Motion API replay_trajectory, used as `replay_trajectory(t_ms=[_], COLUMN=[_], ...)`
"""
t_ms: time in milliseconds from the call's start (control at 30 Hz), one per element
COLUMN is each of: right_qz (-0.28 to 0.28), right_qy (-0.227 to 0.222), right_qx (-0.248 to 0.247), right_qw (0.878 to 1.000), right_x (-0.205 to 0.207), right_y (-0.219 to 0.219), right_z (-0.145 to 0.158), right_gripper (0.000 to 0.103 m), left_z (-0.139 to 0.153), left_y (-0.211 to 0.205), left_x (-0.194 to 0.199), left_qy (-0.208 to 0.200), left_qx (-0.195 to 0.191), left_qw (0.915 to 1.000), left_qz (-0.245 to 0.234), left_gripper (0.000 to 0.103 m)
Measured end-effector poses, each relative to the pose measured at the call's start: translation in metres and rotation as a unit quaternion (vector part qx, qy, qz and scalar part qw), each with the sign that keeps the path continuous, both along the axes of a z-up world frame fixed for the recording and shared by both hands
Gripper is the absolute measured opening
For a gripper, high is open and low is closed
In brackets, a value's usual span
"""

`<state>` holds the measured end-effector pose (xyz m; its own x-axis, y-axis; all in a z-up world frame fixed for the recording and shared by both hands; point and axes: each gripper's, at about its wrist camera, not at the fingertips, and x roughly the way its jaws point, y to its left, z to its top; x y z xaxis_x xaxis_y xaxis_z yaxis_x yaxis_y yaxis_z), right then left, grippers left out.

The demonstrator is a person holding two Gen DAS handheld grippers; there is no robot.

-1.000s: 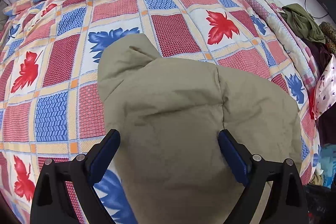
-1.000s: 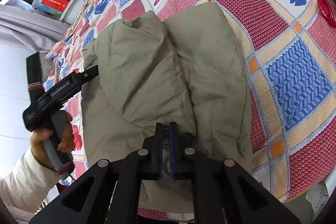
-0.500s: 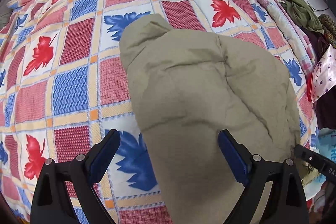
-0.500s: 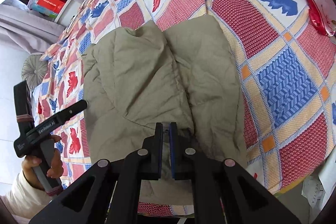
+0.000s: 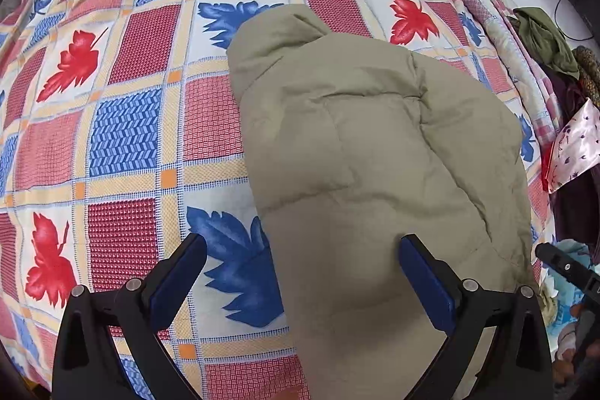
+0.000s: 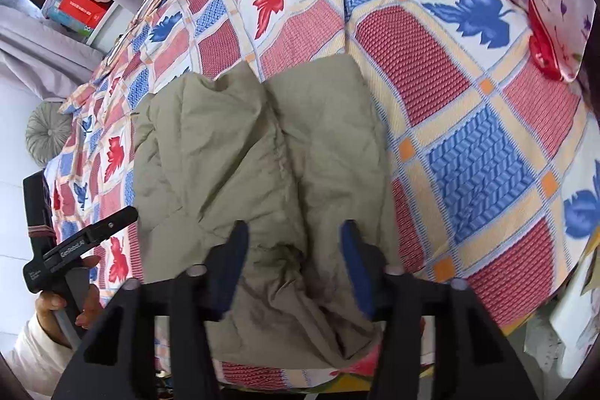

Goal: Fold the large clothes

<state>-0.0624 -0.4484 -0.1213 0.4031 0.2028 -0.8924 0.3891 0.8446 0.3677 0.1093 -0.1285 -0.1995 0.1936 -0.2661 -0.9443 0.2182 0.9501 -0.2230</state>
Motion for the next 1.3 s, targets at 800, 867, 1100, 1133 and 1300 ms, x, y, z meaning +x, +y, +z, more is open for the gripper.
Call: replay_trajectory(t_ms=[800, 867, 1100, 1133, 1300], right_qz=[0.013, 0.020, 0.033, 0.044, 0.121], right_qy=[0.008, 0.015, -0.026, -0.035, -0.009], right_qx=[0.141, 0.151, 0.280, 0.294, 0.250], right_qw=[0.990, 0.988, 0.959, 0.954, 0.961], right_x=[0.040, 0.046, 0.061, 0.064, 0.088], right_y=[-0.075, -0.075, -0.074, -0.071, -0.047], right_z=[-0.078, -0.088, -0.107, -0.104, -0.099], right_gripper=[0.085, 0.090, 0.097, 0.098, 0.103], left_z=[-0.070, -0.078, -0.092, -0.093, -0.097], left_y=[0.023, 0.022, 0.018, 0.017, 0.013], left_x=[0.023, 0.025, 0.031, 0.032, 0.033], left_qy=[0.134, 0.143, 0.159, 0.159, 0.140], left_qx=[-0.239, -0.258, -0.299, -0.303, -0.287], left_qw=[0.9613, 0.9549, 0.9405, 0.9394, 0.9476], left_qz=[0.031, 0.033, 0.025, 0.021, 0.000], left_gripper=[0.102, 0.102, 0.102, 0.102, 0.102])
